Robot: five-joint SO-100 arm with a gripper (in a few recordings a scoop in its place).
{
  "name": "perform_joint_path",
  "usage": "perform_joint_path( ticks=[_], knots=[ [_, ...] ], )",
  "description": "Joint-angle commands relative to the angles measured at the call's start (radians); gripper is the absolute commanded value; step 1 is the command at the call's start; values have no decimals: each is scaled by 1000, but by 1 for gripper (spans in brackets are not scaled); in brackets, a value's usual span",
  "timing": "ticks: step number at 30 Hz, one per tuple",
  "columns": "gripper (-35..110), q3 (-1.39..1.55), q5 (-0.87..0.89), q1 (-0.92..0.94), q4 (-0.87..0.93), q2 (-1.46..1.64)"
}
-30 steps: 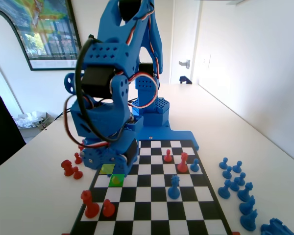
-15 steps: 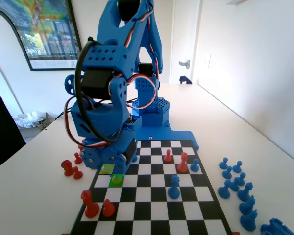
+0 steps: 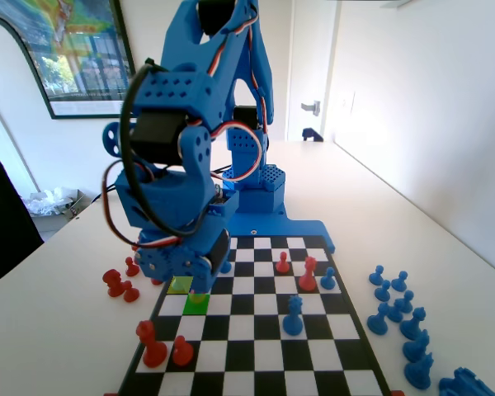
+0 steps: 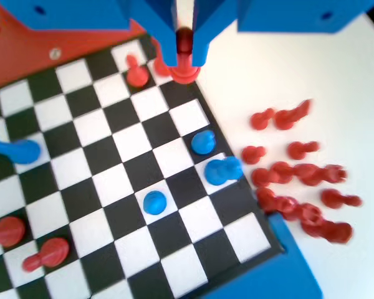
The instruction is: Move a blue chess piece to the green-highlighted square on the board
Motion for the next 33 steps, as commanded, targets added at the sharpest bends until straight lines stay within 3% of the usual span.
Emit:
perform_joint_path(
  ticks=[1, 7, 16, 23, 33],
  knots=[
    [1, -83, -5, 57, 67, 160],
    [1, -67, -49, 229, 236, 241],
    [1, 103, -236, 495, 321, 330],
    [1, 302, -376, 643, 170, 356],
    [1, 543, -383, 684, -198, 307]
  ],
)
